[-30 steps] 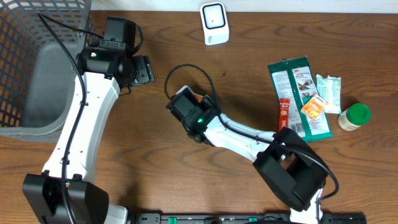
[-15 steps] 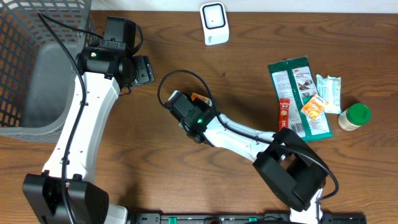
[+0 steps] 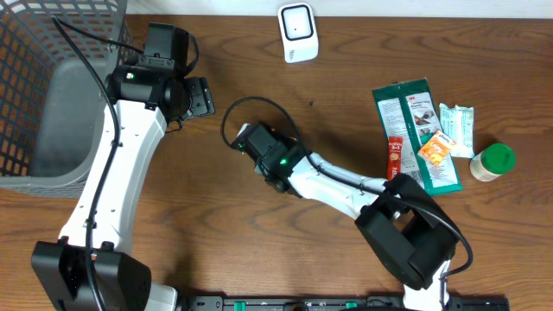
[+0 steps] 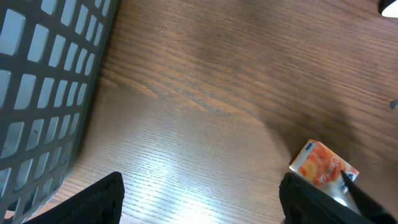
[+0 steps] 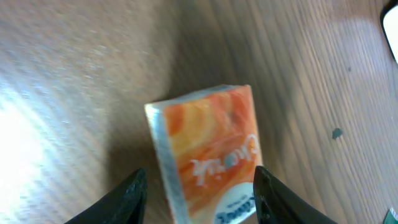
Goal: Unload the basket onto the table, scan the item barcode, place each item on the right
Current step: 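Lower the right gripper and pinch the second tissue pack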
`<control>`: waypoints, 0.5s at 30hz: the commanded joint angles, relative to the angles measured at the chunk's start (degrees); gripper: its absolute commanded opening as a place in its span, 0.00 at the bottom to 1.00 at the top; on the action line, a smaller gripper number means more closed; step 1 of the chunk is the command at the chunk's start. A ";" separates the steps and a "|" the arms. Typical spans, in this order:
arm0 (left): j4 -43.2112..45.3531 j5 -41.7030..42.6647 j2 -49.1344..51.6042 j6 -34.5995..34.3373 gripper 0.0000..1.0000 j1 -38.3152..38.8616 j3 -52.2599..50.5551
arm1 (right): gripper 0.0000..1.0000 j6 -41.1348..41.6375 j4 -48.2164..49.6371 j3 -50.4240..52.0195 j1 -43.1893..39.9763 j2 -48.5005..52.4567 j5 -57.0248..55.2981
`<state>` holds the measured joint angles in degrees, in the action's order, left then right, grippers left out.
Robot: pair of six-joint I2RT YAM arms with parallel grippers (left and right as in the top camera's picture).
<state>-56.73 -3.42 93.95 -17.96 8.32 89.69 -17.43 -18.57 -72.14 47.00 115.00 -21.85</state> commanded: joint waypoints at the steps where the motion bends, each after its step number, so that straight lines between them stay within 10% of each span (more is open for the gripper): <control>1: -0.22 -1.16 -1.49 0.31 0.80 -0.15 0.00 | 0.50 -0.39 -0.07 0.70 -1.57 -1.42 -0.07; 15: -0.22 -1.16 -1.49 0.31 0.80 -0.15 0.00 | 0.43 -0.17 -0.33 0.70 -1.60 -1.42 3.85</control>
<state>-56.73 -3.42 93.95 -17.96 8.32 89.69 -17.47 -18.68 -72.05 45.43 115.00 -18.76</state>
